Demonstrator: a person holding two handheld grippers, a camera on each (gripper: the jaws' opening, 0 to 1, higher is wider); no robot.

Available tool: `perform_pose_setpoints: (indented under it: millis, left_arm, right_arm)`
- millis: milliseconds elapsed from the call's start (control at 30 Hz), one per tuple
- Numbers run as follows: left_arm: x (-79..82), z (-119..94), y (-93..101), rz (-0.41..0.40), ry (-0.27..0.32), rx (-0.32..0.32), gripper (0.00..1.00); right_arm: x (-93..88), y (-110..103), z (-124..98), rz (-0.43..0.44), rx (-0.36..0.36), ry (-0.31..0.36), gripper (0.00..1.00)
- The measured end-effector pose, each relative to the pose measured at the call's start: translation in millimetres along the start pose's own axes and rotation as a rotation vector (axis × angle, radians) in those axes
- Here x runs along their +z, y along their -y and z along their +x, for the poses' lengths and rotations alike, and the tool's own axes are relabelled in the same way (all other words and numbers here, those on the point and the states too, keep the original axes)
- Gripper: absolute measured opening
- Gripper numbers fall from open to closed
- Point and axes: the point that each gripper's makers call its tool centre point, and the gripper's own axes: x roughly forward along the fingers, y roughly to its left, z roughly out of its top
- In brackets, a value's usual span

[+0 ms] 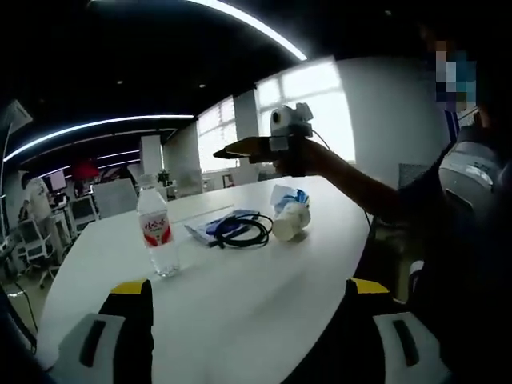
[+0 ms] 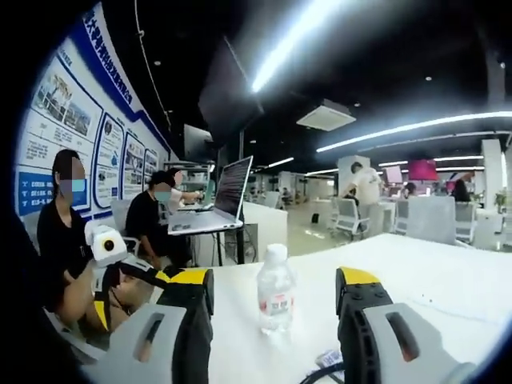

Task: Arrange the tabletop items into an orderly group along one side of the table until the central work area is clear of visible clutter.

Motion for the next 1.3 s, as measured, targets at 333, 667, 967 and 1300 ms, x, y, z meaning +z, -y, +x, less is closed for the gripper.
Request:
perform_pose_setpoints:
  millis: [333,667,967,1300]
  left_arm:
    - [1.5,0,6.6,-0.002,0.009,0.009,1.0]
    - [0.5,2,6.9,-0.006,0.01,0.013,1.0]
    - [2.1,0,9.9,-0.002,0.013,0.01,1.0]
    - [2.5,1,8.5,-0.001,0.017,0.016,1.0]
  right_arm:
    - [-33.5,11,-51,-0.015,-0.11,-0.071,0.64]
    - [-37.7,12,-76,-0.02,-0.144,-0.063,0.69]
    - [-34.5,8,-91,-0.027,-0.16,-0.042,0.74]
    - [-40.3,5,-107,-0.021,-0.181,-0.036,0.74]
